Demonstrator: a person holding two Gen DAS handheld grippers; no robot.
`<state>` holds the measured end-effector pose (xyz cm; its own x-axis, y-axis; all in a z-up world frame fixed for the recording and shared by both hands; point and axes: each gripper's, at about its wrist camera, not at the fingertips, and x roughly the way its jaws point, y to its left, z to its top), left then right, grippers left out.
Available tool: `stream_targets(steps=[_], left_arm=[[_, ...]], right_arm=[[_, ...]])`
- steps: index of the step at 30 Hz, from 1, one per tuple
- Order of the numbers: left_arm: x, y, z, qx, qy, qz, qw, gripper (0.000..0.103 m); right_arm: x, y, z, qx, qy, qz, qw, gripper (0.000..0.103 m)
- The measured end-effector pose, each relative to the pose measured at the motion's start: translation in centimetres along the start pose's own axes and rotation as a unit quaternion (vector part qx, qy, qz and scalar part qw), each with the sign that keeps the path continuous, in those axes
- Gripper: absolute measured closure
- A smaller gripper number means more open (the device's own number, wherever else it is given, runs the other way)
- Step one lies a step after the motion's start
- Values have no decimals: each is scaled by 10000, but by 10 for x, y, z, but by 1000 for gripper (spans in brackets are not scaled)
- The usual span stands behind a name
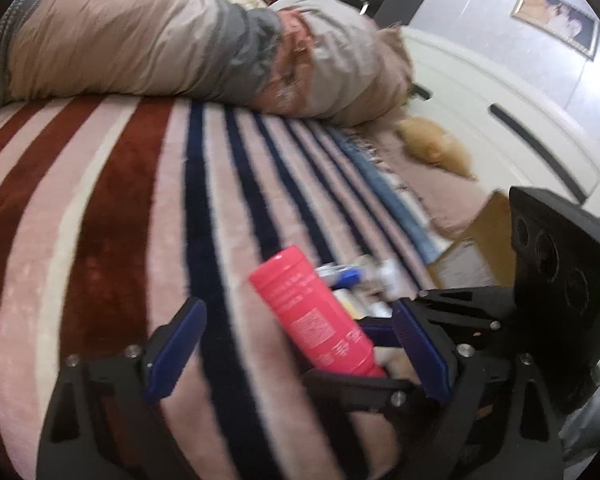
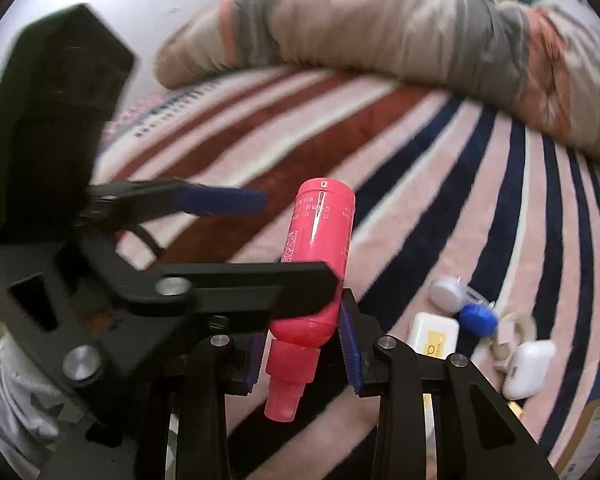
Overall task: Organize rigid objects
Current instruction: 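Grasp the pink spray bottle with the right gripper, then carry the pink bottle into the cardboard box and open the right gripper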
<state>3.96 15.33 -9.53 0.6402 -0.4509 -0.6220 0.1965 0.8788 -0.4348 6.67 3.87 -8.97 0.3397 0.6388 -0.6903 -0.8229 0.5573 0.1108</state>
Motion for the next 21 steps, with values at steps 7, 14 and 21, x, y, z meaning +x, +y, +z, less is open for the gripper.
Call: stream_targets(steps=[7,14,21], left_arm=[[-33,-59,23,353,-354,-498,9975,60],[-51,-158,47,1186,-778,-531,9885,70],[-17,-257,66,1842,-668,-823,9772,71]], right_arm=[[-71,21,1,-457,-737,-74,9962,74],[-153,5,-15,-403,-1371,-464,9886,74],[-229,-52,-53,60,-1877,-868,9784,74]])
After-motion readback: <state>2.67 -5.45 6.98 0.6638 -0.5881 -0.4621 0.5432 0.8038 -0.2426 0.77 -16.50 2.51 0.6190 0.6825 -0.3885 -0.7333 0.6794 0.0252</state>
